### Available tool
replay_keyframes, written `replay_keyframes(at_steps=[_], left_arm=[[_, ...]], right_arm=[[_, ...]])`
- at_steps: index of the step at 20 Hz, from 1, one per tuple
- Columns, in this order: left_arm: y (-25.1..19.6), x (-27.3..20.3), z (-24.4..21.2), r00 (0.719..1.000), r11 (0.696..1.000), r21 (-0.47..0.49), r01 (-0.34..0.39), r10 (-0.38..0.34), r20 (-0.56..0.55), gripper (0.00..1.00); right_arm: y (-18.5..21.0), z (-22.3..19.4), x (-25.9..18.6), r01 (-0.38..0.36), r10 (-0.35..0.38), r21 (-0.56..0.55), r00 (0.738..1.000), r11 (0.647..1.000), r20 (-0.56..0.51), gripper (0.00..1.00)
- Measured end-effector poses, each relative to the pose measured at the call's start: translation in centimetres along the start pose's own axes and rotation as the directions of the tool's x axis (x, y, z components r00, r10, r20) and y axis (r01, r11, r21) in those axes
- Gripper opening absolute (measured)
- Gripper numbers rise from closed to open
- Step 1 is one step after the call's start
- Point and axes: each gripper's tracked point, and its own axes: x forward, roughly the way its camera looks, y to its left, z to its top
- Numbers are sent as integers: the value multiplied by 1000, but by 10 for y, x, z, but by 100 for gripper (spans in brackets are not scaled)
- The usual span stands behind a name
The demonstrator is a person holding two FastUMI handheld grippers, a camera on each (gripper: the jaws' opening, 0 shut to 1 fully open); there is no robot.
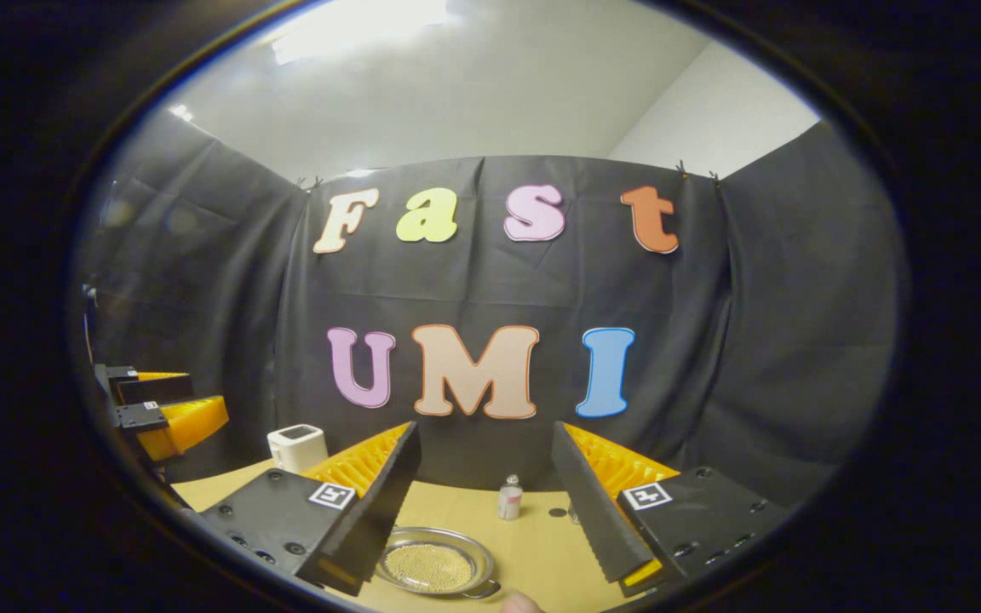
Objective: First push the handle of the pot to place it horizontally, then grasp the pot with both hands and set it on the induction cooktop.
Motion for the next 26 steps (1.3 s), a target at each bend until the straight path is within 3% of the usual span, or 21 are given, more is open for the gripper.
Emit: replay_keyframes(at_steps=[1, 2, 5, 7, 10, 11, 14, 21, 26], left_arm=[[0, 0, -1, 1000, 1000, 0, -1, 1, -1, 91], [0, -1, -1, 1000, 1000, -2, -2, 2, -1, 93], [2, 0, -1, 1000, 1000, -4, -4, 4, -2, 91], [3, 0, -2, 1000, 1000, -2, -5, 5, -4, 93], [6, -2, -3, 1000, 1000, 0, -8, 8, -5, 93], [6, -1, -3, 1000, 1000, -2, -7, 7, -6, 93], [9, -2, -5, 1000, 1000, -1, -10, 10, -9, 93], [24, -6, -8, 1000, 1000, 11, -6, 7, -8, 94], [39, -9, -22, 999, 1000, 6, 18, -18, -29, 92]], right_arm=[[-2, -2, -1, 6, -6, -2, 1000, 1000, -3, 98], [0, -1, 0, 1, -1, 2, 1000, 1000, -2, 89], [3, -5, 1, -12, 12, 5, 1000, 1000, -17, 77], [6, -7, -10, -15, 15, 2, 1000, 1000, -24, 75], [7, -6, 2, -16, 17, 19, 1000, 1000, -14, 37], [9, -11, 4, -19, 20, 20, 999, 1000, -25, 34], [7, -15, 4, -14, 16, 44, 999, 999, -38, 3], [21, -49, 9, -63, 74, 77, 986, 995, -149, 4], [24, -82, 12, -38, 73, 146, 967, 989, -245, 4]])
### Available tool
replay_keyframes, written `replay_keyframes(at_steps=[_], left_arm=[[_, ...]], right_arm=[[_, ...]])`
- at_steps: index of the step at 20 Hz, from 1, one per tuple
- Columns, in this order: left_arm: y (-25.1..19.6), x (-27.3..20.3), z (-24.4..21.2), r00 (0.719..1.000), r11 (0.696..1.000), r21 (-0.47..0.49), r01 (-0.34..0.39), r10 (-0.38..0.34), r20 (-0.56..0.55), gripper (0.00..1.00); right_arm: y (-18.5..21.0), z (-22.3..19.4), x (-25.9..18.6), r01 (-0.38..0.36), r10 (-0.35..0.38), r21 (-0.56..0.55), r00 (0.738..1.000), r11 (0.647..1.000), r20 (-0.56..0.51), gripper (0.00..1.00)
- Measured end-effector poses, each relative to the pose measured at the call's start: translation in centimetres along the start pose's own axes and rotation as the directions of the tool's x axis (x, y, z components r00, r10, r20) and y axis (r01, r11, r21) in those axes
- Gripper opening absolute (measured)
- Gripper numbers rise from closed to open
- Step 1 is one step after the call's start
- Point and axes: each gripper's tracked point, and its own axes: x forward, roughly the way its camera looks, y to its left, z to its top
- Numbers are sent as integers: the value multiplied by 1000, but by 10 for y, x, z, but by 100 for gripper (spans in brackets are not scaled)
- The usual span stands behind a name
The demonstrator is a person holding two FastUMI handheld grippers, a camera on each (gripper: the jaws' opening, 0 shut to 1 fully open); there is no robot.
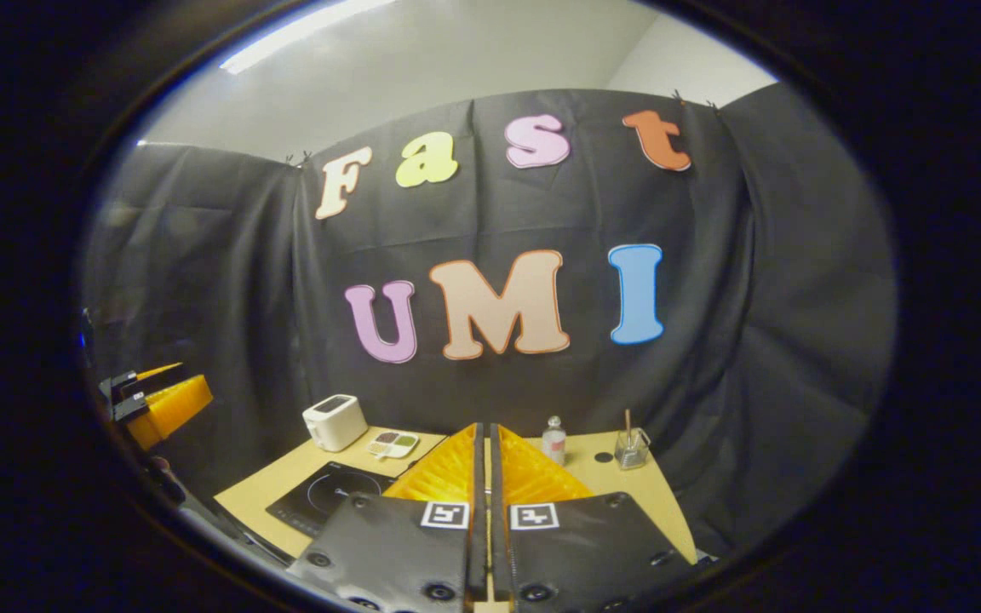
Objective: First push the handle of the pot to place it horizontally, then grasp the pot with both hands and set it on the induction cooktop.
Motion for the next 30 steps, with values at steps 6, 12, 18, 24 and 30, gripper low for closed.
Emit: replay_keyframes(at_steps=[6, 12, 18, 24, 30], left_arm=[[8, 8, -30, 998, 999, -17, 34, -35, -61, 92], [0, 53, -50, 994, 1000, 0, 6, -6, -107, 94], [-25, 102, -64, 987, 1000, 6, -24, 24, -159, 94], [-43, 122, -92, 970, 998, 0, -59, 57, -237, 92], [-39, 140, -112, 956, 1000, 14, -24, 27, -293, 93]], right_arm=[[4, -43, 10, -40, 48, 69, 992, 997, -116, 3], [-17, -97, 44, -88, 96, 42, 966, 995, -239, 1], [-33, -158, 76, -192, 199, 55, 909, 980, -367, 3], [-38, -217, 88, -293, 302, 98, 811, 951, -502, 3], [-42, -296, 78, -356, 292, 56, 654, 933, -697, 0]])
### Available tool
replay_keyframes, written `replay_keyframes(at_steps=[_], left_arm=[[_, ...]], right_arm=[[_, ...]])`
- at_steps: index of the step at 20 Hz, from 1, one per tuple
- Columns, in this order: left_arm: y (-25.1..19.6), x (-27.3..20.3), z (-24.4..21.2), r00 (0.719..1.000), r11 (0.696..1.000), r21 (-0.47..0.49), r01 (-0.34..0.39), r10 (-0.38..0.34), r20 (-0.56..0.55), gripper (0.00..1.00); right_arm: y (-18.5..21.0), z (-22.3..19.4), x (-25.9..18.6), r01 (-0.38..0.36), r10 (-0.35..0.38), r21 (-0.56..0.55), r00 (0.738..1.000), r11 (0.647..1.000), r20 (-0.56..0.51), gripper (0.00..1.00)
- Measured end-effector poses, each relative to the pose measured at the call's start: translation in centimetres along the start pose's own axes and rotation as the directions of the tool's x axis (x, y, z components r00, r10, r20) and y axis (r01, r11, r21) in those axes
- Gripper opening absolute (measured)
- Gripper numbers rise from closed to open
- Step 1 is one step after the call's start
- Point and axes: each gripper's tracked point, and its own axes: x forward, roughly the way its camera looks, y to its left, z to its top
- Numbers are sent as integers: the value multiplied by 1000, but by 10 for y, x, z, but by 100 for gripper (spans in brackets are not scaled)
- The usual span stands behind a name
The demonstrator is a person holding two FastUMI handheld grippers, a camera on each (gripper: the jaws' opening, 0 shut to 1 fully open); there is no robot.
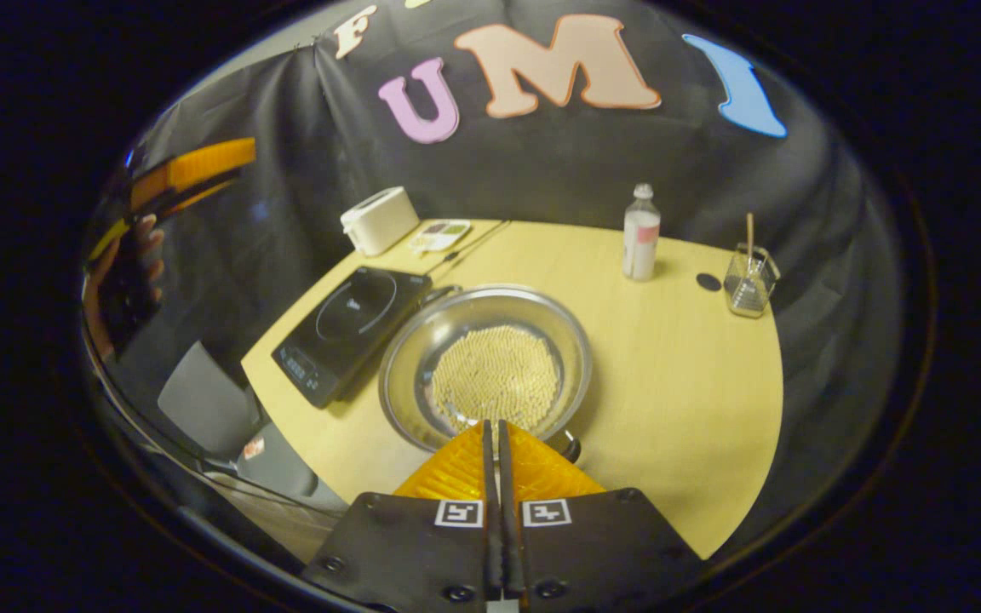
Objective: First push the handle of the pot to place it horizontally, then grasp the pot with both hands and set it on the induction cooktop.
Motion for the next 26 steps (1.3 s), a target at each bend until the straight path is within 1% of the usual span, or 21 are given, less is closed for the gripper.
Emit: replay_keyframes(at_steps=[2, 3, 5, 8, 9, 10, 12, 15, 16, 17, 18, 19, 20, 21, 22, 26], left_arm=[[5, 5, -2, 1000, 1000, -3, 0, 0, -6, 92], [7, 8, -7, 1000, 1000, -9, 3, -3, -14, 93], [12, 14, -12, 1000, 1000, -14, 9, -10, -29, 93], [20, 23, -15, 999, 1000, -20, 5, -6, -40, 93], [21, 26, -18, 999, 1000, -21, 6, -7, -47, 93], [22, 28, -20, 999, 1000, -23, 7, -8, -53, 92], [24, 33, -25, 998, 1000, -28, 5, -7, -68, 93], [28, 37, -30, 996, 999, -34, 1, -4, -85, 93], [29, 38, -31, 996, 999, -34, -1, -2, -88, 93], [30, 39, -33, 996, 999, -35, -2, -1, -92, 93], [30, 41, -33, 995, 999, -36, -4, 0, -96, 93], [31, 42, -35, 995, 999, -36, -6, 2, -99, 93], [31, 42, -34, 995, 999, -38, -7, 3, -99, 93], [31, 43, -35, 995, 999, -40, -7, 3, -101, 93], [31, 44, -36, 995, 999, -41, -7, 3, -103, 93], [29, 46, -39, 994, 999, -42, -8, 3, -113, 93]], right_arm=[[2, -20, 12, -9, 9, -8, 997, 1000, -76, 0], [3, -27, 16, -18, 17, -7, 994, 1000, -105, 3], [7, -39, 27, -28, 26, -11, 989, 1000, -149, 3], [9, -55, 36, -33, 23, -44, 978, 998, -209, 3], [10, -60, 39, -38, 25, -50, 973, 998, -230, 0], [8, -65, 42, -35, 20, -56, 968, 998, -251, 3], [2, -71, 47, -17, -7, -79, 958, 997, -285, 3], [-3, -76, 54, -6, -22, -87, 948, 996, -318, 3], [-6, -78, 55, -3, -29, -94, 943, 996, -331, 0], [-7, -80, 55, -2, -32, -101, 939, 995, -342, 3], [-9, -81, 56, -2, -36, -108, 936, 994, -350, 0], [-11, -81, 56, 0, -39, -110, 934, 994, -356, 0], [-10, -81, 56, -1, -37, -106, 934, 994, -355, 2], [-10, -80, 56, -4, -31, -99, 935, 995, -354, 2], [-11, -79, 56, -4, -29, -94, 935, 996, -353, 0], [-17, -75, 58, 13, -40, -79, 938, 997, -344, 0]])
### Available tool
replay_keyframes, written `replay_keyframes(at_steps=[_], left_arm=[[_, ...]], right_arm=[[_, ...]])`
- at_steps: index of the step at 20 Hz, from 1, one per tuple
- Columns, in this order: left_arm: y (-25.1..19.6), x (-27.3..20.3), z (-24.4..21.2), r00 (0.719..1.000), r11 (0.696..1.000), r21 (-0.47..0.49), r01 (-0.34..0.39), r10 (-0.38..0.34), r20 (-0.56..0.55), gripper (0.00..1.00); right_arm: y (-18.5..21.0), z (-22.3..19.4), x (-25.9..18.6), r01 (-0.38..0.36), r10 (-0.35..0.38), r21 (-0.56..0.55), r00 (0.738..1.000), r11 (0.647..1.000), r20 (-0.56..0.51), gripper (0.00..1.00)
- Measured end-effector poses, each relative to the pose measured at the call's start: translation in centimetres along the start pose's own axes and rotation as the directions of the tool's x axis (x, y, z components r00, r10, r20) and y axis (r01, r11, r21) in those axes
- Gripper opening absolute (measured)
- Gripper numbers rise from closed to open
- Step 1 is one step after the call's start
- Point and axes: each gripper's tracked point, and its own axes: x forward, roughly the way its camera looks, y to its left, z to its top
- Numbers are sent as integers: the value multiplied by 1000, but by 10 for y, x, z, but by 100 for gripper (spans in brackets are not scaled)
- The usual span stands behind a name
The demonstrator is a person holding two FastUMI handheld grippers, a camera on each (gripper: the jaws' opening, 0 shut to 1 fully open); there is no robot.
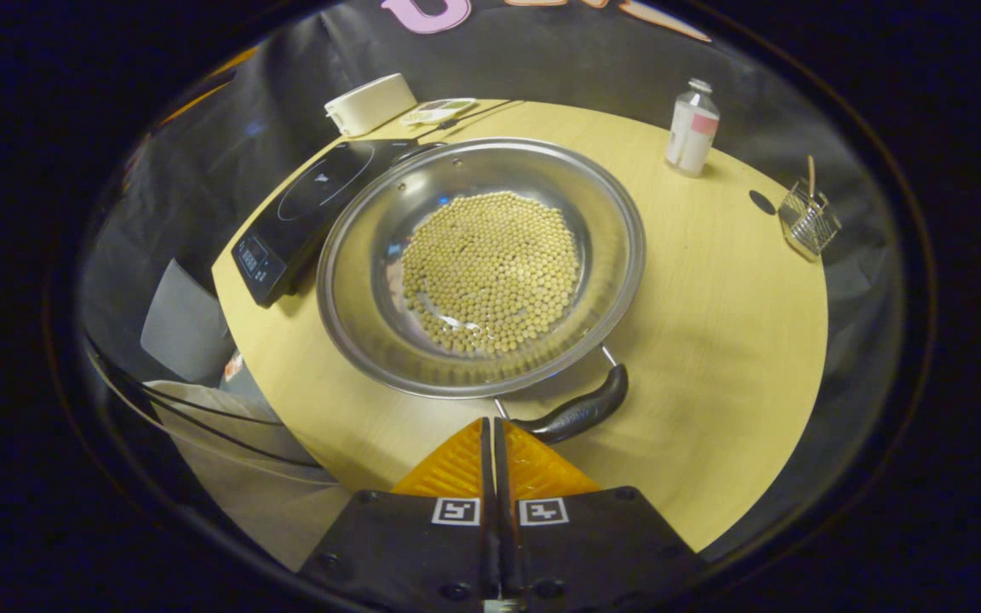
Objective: First push the handle of the pot to place it horizontally, then grasp the pot with both hands and set it on the induction cooktop.
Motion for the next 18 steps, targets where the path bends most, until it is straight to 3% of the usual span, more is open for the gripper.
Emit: replay_keyframes(at_steps=[9, 18], left_arm=[[-6, -1, 0, 1000, 1000, 17, -2, 2, -2, 93], [-8, -6, -5, 1000, 999, 21, -28, 28, -11, 93]], right_arm=[[-40, 16, 3, 73, -73, 3, 997, 997, 25, 0], [-62, 32, 7, 91, -92, 20, 994, 996, 56, 0]])
